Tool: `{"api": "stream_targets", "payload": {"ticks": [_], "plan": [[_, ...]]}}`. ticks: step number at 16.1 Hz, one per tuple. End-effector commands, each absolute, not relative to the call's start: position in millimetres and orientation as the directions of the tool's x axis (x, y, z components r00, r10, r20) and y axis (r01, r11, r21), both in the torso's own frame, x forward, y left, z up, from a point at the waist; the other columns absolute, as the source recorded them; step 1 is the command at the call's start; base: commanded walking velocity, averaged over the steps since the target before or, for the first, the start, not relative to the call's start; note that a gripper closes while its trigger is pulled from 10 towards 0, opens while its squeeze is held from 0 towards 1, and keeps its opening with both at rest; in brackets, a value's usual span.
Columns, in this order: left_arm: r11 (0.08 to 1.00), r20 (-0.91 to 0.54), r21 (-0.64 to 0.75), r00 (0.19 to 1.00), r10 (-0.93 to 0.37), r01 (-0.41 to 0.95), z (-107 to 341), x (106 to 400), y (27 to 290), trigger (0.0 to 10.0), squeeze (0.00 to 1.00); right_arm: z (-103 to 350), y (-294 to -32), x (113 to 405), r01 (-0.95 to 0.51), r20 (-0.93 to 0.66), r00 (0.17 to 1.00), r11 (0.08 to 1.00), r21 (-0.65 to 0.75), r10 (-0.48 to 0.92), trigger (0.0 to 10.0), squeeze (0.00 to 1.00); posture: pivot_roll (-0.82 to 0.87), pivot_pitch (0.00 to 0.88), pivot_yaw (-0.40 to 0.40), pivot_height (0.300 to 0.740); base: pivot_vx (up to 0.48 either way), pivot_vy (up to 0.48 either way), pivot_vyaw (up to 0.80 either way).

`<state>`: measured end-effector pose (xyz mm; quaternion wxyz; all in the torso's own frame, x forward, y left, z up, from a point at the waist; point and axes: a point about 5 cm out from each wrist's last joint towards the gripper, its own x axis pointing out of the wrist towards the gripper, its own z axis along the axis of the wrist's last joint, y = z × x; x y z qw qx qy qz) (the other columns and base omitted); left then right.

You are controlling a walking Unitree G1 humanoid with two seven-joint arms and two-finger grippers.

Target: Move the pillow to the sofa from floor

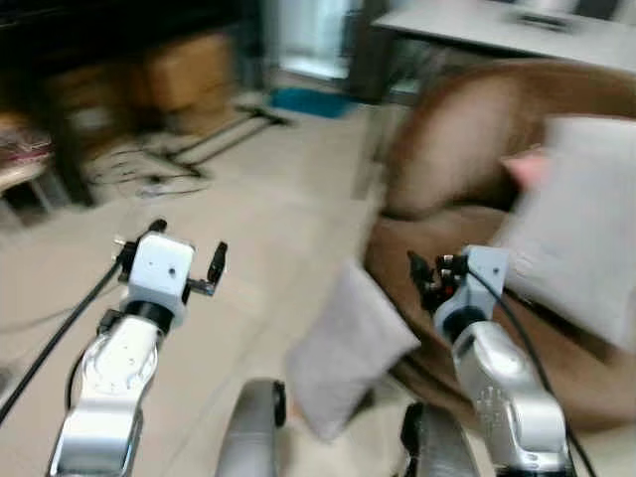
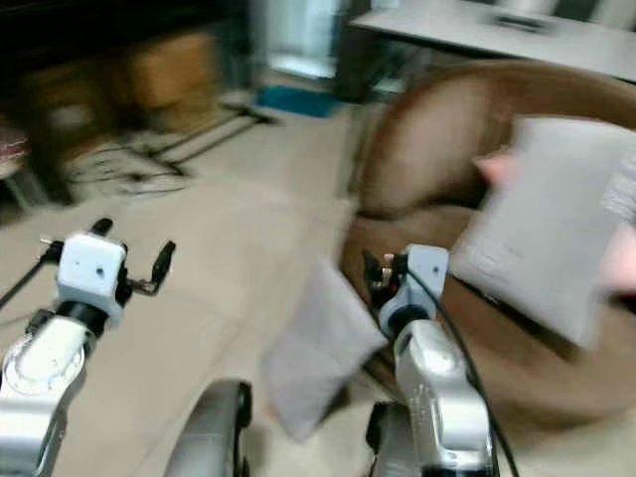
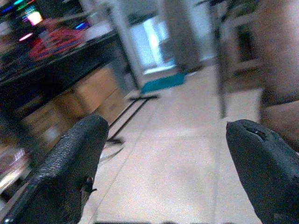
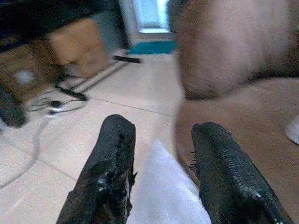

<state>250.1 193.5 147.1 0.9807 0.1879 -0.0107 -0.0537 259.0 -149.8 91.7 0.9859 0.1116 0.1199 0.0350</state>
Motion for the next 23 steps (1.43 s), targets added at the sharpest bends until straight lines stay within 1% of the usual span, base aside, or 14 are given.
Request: {"api": "stream_targets", "payload": {"ticks": [1, 3, 5, 6, 7, 14, 16, 18, 21, 23], "plan": [[0.926, -0.009, 0.358, 0.992, -0.125, 0.120, 144.5, 248.7, 190.5, 10.0, 0.00, 99.9, -154.8, 264.1, -0.029, -0.198, 0.978, 0.977, 0.211, 0.072, 10.0, 0.00, 0.09, 0.000, -0.016, 0.605, 0.000, 0.000, 0.00], [0.926, -0.008, 0.357, 0.992, -0.128, 0.123, 144.6, 249.2, 190.3, 10.0, 0.00, 100.1, -154.8, 264.7, -0.029, -0.198, 0.978, 0.977, 0.210, 0.072, 10.0, 0.00, 0.09, 0.000, -0.016, 0.605, 0.000, 0.000, 0.00], [0.926, -0.009, 0.355, 0.992, -0.130, 0.124, 144.5, 249.1, 190.4, 10.0, 0.00, 100.3, -154.2, 265.9, -0.033, -0.198, 0.977, 0.978, 0.206, 0.075, 10.0, 0.00, 0.09, 0.000, -0.016, 0.605, 0.240, 0.000, 0.00], [0.926, -0.009, 0.356, 0.992, -0.130, 0.124, 144.6, 248.5, 190.4, 10.0, 0.00, 102.5, -153.0, 265.5, -0.050, -0.173, 0.981, 0.972, 0.228, 0.091, 10.0, 0.55, 0.10, 0.000, -0.022, 0.605, 0.244, 0.000, 0.00], [0.926, -0.008, 0.356, 0.992, -0.129, 0.124, 144.7, 248.5, 190.5, 10.0, 0.00, 105.7, -151.3, 264.6, -0.070, -0.145, 0.983, 0.963, 0.259, 0.111, 10.0, 1.00, 0.10, 0.000, -0.022, 0.605, 0.247, 0.000, 0.00], [0.927, -0.006, 0.355, 0.991, -0.131, 0.125, 144.9, 248.9, 189.4, 10.0, 0.00, 106.3, -149.7, 264.9, -0.082, -0.141, 0.983, 0.962, 0.261, 0.122, 10.0, 1.00, 0.10, 0.000, -0.024, 0.605, 0.245, 0.000, 0.00], [0.927, -0.006, 0.355, 0.991, -0.131, 0.125, 145.0, 249.2, 189.2, 10.0, 0.00, 105.4, -147.1, 264.9, -0.114, -0.154, 0.977, 0.969, 0.218, 0.149, 10.0, 1.00, 0.10, 0.000, -0.025, 0.605, 0.246, 0.000, 0.00], [0.927, -0.005, 0.354, 0.991, -0.130, 0.123, 145.1, 249.3, 189.0, 10.0, 0.00, 104.8, -145.0, 265.5, -0.132, -0.161, 0.973, 0.973, 0.187, 0.163, 10.0, 1.00, 0.10, 0.000, -0.027, 0.605, 0.247, 0.000, 0.80], [0.928, -0.004, 0.353, 0.992, -0.129, 0.122, 145.0, 249.2, 188.9, 10.0, 0.00, 104.6, -145.3, 266.1, -0.134, -0.162, 0.973, 0.974, 0.184, 0.164, 10.0, 1.00, 0.10, 0.000, -0.029, 0.605, 0.245, 0.000, 0.80], [0.928, -0.004, 0.352, 0.992, -0.128, 0.121, 144.9, 249.2, 188.9, 10.0, 0.00, 103.1, -149.1, 266.1, -0.095, -0.166, 0.978, 0.976, 0.196, 0.128, 10.0, 1.00, 0.10, 0.000, -0.031, 0.605, 0.242, 0.000, 0.00]]}}
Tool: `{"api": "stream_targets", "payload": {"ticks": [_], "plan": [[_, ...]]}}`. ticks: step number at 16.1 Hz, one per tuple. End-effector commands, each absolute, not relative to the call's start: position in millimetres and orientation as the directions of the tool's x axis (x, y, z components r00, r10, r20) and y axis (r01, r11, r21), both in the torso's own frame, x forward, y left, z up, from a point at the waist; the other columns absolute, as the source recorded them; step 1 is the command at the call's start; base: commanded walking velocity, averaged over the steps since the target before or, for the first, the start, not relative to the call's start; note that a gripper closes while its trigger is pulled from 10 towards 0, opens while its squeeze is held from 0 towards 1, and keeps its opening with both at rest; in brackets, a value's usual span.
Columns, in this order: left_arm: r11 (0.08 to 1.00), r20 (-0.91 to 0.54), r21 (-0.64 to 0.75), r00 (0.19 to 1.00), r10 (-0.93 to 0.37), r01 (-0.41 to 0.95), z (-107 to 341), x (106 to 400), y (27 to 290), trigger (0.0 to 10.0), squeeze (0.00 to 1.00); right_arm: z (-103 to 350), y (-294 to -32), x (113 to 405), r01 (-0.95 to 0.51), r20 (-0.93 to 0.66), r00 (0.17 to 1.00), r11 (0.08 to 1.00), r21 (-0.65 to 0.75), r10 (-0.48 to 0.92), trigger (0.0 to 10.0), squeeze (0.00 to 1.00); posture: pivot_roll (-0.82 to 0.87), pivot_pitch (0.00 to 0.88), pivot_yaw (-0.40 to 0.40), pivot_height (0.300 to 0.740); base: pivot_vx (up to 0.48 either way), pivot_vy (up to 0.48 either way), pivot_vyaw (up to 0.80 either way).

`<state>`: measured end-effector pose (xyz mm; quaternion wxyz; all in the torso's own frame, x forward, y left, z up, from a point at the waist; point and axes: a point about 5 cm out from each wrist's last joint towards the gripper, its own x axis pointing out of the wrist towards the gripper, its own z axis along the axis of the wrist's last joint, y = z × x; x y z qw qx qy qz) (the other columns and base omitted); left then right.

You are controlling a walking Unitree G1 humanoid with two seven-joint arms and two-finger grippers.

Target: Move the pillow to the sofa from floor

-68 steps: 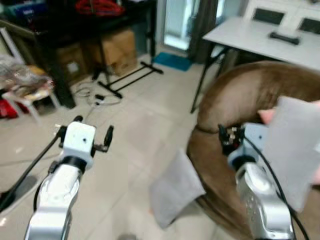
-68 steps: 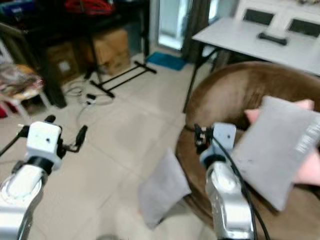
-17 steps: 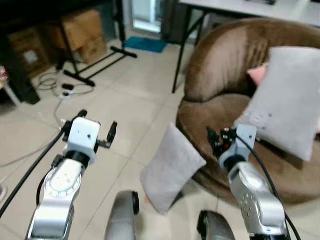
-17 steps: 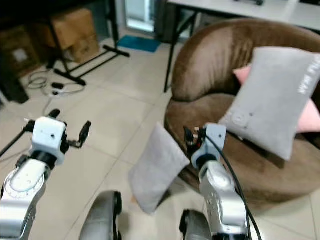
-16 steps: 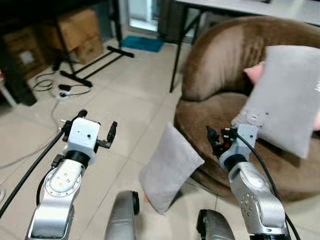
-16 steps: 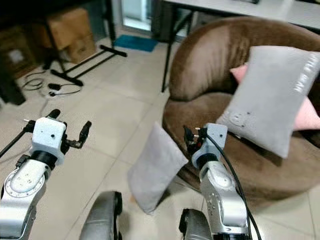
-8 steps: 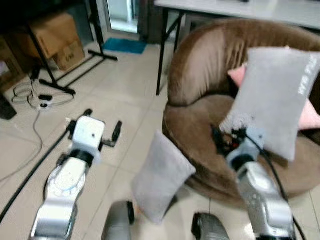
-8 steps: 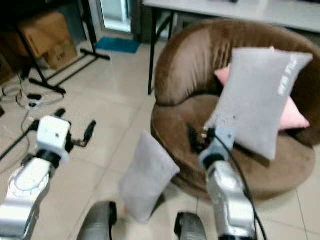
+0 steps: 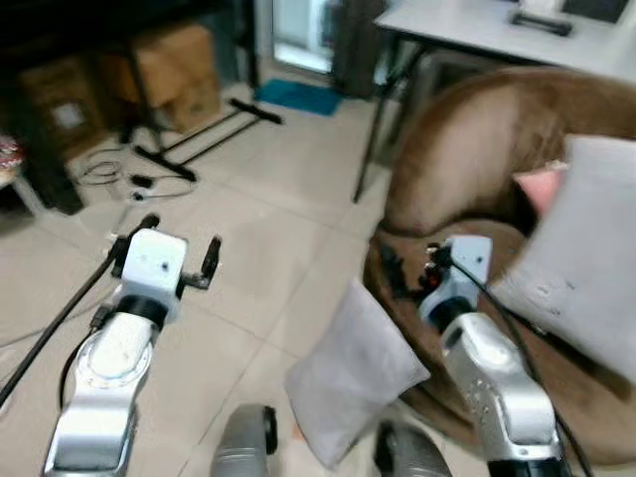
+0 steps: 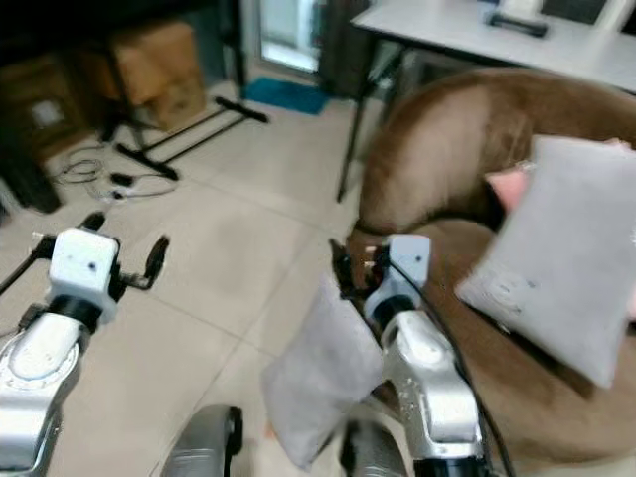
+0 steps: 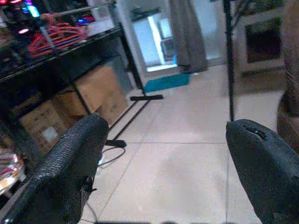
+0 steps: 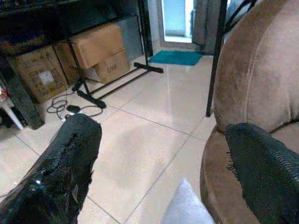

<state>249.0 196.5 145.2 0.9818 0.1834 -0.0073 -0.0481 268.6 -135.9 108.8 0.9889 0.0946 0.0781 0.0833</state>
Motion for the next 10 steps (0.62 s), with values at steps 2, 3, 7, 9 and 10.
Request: {"api": "stream_targets", "payload": {"ticks": [2, 3, 7, 9, 10], "plan": [[0.928, -0.004, 0.353, 0.992, -0.128, 0.121, 144.8, 249.1, 188.8, 10.0, 0.00, 104.5, -149.9, 266.2, -0.100, -0.156, 0.979, 0.975, 0.196, 0.132, 10.0, 1.00, 0.10, 0.000, -0.031, 0.605, 0.120, 0.000, 0.00], [0.927, -0.004, 0.354, 0.992, -0.128, 0.122, 144.9, 249.3, 189.2, 10.0, 0.00, 105.0, -149.7, 266.2, -0.099, -0.153, 0.980, 0.976, 0.195, 0.130, 10.0, 1.00, 0.10, 0.000, -0.029, 0.605, 0.244, 0.000, 0.00], [0.926, -0.004, 0.356, 0.991, -0.131, 0.124, 144.8, 249.4, 190.1, 10.0, 0.00, 105.0, -153.3, 266.8, -0.062, -0.156, 0.983, 0.978, 0.200, 0.094, 10.0, 1.00, 0.10, 0.000, -0.027, 0.605, 0.181, 0.000, 0.00], [0.923, -0.001, 0.364, 0.991, -0.135, 0.126, 145.1, 249.6, 189.5, 10.0, 0.00, 104.9, -156.8, 266.0, -0.045, -0.147, 0.986, 0.977, 0.208, 0.077, 10.0, 1.00, 0.09, 0.000, -0.025, 0.590, 0.000, 0.000, 0.00], [0.920, 0.001, 0.369, 0.990, -0.141, 0.130, 145.4, 249.7, 188.2, 10.0, 0.00, 104.4, -158.2, 265.6, -0.036, -0.149, 0.987, 0.978, 0.206, 0.068, 10.0, 1.00, 0.09, 0.000, -0.025, 0.580, 0.000, 0.000, 0.00]]}}
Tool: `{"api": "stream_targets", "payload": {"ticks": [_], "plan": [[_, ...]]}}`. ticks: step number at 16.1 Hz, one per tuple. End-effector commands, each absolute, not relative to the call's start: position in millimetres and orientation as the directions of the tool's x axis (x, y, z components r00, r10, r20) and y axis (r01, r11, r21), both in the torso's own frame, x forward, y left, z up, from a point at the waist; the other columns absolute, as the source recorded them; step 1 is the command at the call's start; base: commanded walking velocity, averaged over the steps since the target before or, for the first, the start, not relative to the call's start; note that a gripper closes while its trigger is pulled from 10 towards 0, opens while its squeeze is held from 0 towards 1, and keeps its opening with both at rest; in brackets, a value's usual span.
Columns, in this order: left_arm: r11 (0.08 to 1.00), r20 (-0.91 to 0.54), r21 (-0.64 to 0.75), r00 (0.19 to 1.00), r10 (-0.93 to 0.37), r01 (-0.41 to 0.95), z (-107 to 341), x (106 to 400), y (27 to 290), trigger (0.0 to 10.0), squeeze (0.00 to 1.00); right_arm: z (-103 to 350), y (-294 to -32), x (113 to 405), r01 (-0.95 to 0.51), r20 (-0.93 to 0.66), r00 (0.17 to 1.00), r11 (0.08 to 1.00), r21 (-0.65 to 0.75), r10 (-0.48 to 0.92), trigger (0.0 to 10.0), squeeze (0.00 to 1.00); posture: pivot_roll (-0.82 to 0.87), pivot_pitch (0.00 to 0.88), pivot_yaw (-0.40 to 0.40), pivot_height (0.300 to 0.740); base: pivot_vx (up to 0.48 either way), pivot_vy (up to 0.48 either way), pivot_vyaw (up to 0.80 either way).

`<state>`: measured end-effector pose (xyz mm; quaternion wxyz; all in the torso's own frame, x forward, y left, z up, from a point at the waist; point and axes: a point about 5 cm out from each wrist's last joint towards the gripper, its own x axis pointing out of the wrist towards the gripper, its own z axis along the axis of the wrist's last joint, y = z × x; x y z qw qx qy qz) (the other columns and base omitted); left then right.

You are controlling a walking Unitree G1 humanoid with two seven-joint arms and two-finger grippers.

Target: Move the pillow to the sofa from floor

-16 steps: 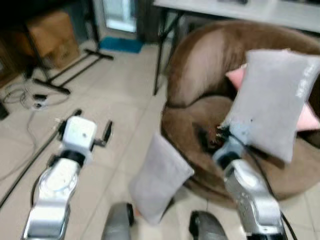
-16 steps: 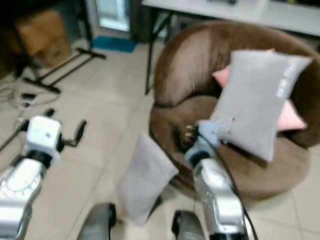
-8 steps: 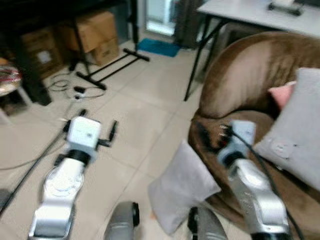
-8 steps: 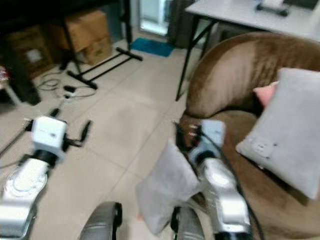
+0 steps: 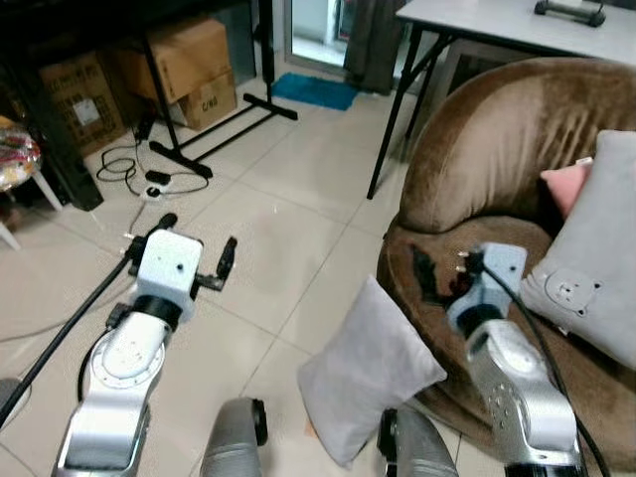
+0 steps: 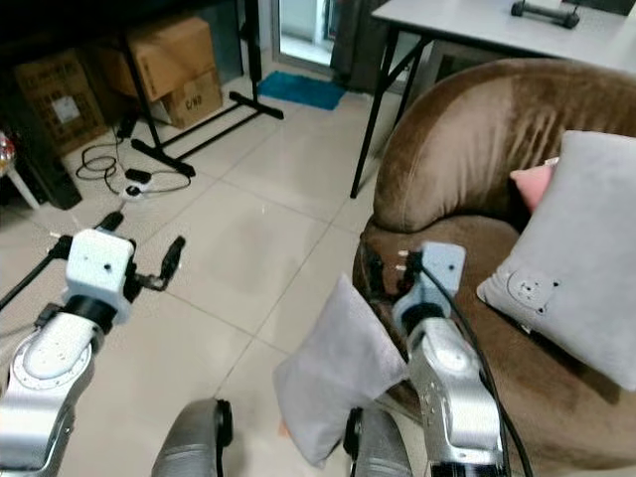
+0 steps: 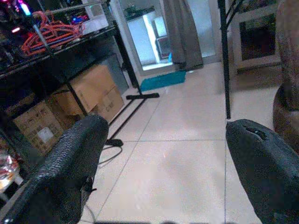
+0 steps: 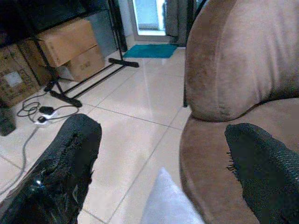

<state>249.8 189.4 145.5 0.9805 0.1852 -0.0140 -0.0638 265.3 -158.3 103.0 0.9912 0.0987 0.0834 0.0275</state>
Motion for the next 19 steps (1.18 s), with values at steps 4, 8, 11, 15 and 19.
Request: {"api": "stream_targets", "payload": {"ticks": [4, 8, 11, 15, 19], "plan": [[0.919, -0.001, 0.371, 0.989, -0.146, 0.136, 144.8, 249.1, 187.6, 10.0, 0.00, 101.8, -158.7, 263.9, -0.021, -0.160, 0.986, 0.977, 0.214, 0.056, 10.0, 1.00, 0.10, 0.000, -0.024, 0.545, 0.000, 0.000, 0.00], [0.920, 0.000, 0.366, 0.989, -0.151, 0.141, 144.7, 249.2, 187.5, 10.0, 0.00, 97.8, -160.2, 262.5, -0.012, -0.177, 0.983, 0.976, 0.218, 0.051, 10.0, 1.00, 0.10, 0.000, -0.025, 0.510, 0.000, 0.000, 0.00], [0.925, 0.002, 0.351, 0.988, -0.155, 0.145, 145.0, 249.4, 187.4, 10.0, 0.00, 97.8, -158.7, 263.3, -0.029, -0.173, 0.983, 0.979, 0.203, 0.065, 10.0, 1.00, 0.10, 0.000, -0.025, 0.510, 0.000, 0.000, 0.00], [0.927, 0.001, 0.347, 0.988, -0.156, 0.146, 145.1, 249.5, 187.4, 10.0, 0.00, 95.7, -155.3, 264.1, -0.043, -0.194, 0.978, 0.980, 0.196, 0.082, 10.0, 1.00, 0.09, 0.000, -0.023, 0.510, 0.127, 0.000, -0.23], [0.926, -0.002, 0.346, 0.988, -0.157, 0.148, 144.3, 249.6, 188.2, 10.0, 0.00, 97.1, -156.1, 265.1, -0.045, -0.179, 0.981, 0.983, 0.180, 0.078, 10.0, 1.00, 0.09, 0.000, -0.022, 0.510, 0.253, 0.000, -0.38]]}}
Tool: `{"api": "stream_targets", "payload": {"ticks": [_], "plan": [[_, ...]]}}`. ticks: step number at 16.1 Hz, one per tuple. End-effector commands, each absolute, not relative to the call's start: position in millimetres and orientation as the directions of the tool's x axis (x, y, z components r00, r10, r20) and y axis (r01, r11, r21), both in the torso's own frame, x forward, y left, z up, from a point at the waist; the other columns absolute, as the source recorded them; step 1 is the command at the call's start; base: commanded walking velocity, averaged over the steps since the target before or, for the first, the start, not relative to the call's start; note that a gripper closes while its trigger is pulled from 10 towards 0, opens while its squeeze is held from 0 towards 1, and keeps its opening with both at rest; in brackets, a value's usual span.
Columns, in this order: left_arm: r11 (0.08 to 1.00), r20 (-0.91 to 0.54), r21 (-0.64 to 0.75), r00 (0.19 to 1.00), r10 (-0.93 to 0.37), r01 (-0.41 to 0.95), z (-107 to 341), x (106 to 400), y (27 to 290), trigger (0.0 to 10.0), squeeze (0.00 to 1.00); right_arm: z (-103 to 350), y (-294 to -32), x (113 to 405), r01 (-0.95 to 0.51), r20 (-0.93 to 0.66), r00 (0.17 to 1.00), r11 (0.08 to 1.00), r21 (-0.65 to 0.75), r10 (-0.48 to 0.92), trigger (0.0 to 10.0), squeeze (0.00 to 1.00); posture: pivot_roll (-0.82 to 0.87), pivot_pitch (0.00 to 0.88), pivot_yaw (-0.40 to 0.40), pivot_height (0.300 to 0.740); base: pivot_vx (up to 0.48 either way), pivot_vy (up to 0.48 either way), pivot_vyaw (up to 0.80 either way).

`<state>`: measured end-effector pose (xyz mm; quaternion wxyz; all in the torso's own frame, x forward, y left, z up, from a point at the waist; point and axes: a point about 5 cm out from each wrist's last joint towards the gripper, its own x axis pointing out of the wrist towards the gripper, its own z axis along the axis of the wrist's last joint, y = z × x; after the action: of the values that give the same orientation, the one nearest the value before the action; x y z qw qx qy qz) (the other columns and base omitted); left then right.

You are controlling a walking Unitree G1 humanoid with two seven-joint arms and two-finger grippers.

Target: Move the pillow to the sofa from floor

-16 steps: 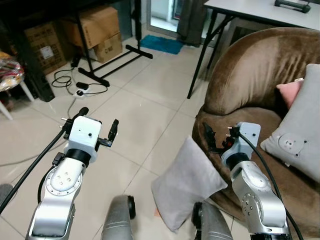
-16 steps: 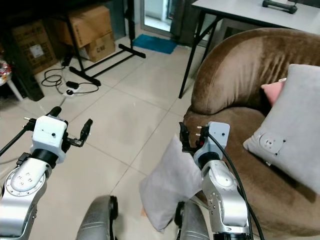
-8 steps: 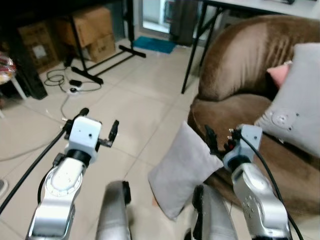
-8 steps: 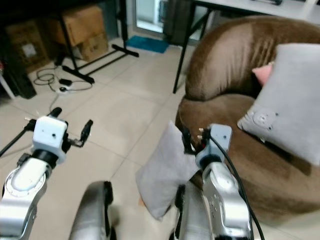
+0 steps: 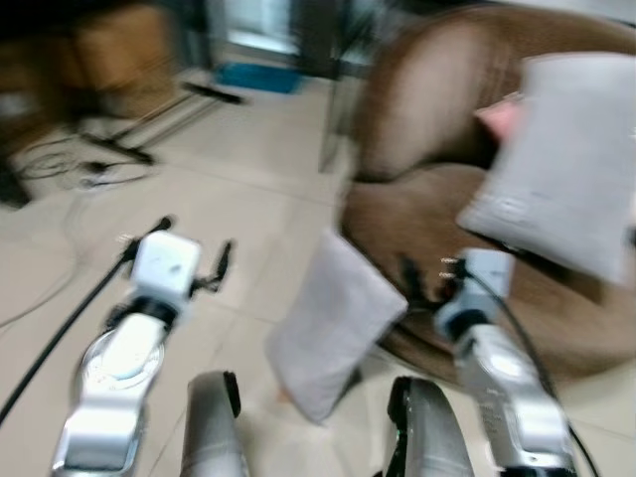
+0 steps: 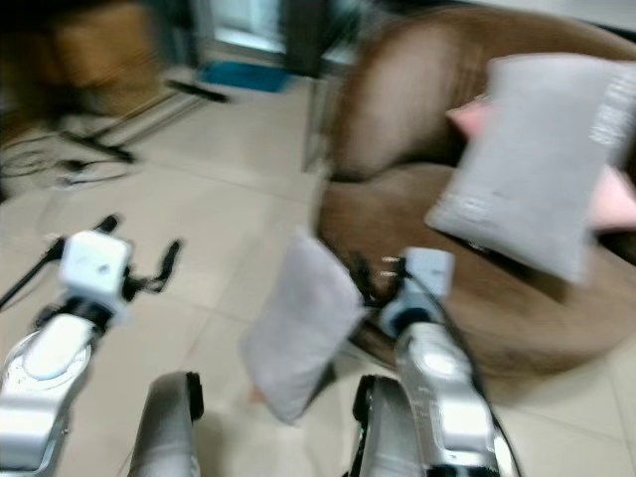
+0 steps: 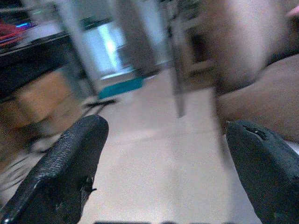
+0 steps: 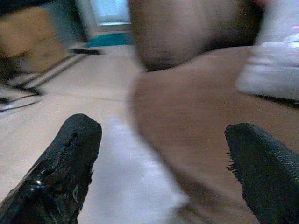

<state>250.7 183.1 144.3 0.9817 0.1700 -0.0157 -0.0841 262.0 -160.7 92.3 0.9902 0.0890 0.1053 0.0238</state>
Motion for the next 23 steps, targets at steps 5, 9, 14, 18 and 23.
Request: {"api": "stream_targets", "payload": {"ticks": [5, 9, 14, 18, 23], "plan": [[0.925, -0.004, 0.348, 0.987, -0.159, 0.150, 144, 250, 188, 10.0, 0.00, 98, -155, 265, -0.081, -0.181, 0.978, 0.988, 0.131, 0.104, 10.0, 1.00, 0.09, 0.000, -0.021, 0.510, 0.254, 0.000, 0.11], [0.925, -0.005, 0.350, 0.987, -0.159, 0.151, 144, 250, 188, 10.0, 0.00, 98, -154, 265, -0.074, -0.179, 0.979, 0.989, 0.124, 0.096, 10.0, 1.00, 0.09, 0.000, -0.024, 0.510, 0.253, 0.000, 0.80], [0.919, -0.012, 0.364, 0.987, -0.160, 0.153, 143, 250, 189, 10.0, 0.00, 97, -157, 266, -0.060, -0.179, 0.980, 0.989, 0.137, 0.085, 10.0, 1.00, 0.09, 0.000, -0.022, 0.510, 0.050, 0.000, 0.00], [0.913, -0.012, 0.377, 0.987, -0.160, 0.153, 143, 251, 189, 10.0, 0.00, 94, -158, 267, -0.073, -0.210, 0.972, 0.988, 0.134, 0.100, 10.0, 0.00, 0.09, 0.000, -0.017, 0.505, 0.000, 0.000, 0.00], [0.892, -0.050, 0.388, 0.971, -0.232, 0.233, 138, 254, 185, 10.0, 0.00, 80, -154, 280, -0.116, -0.262, 0.953, 0.982, 0.147, 0.152, 10.0, 0.00, 0.09, 0.000, -0.019, 0.460, 0.000, 0.000, 0.00]]}}
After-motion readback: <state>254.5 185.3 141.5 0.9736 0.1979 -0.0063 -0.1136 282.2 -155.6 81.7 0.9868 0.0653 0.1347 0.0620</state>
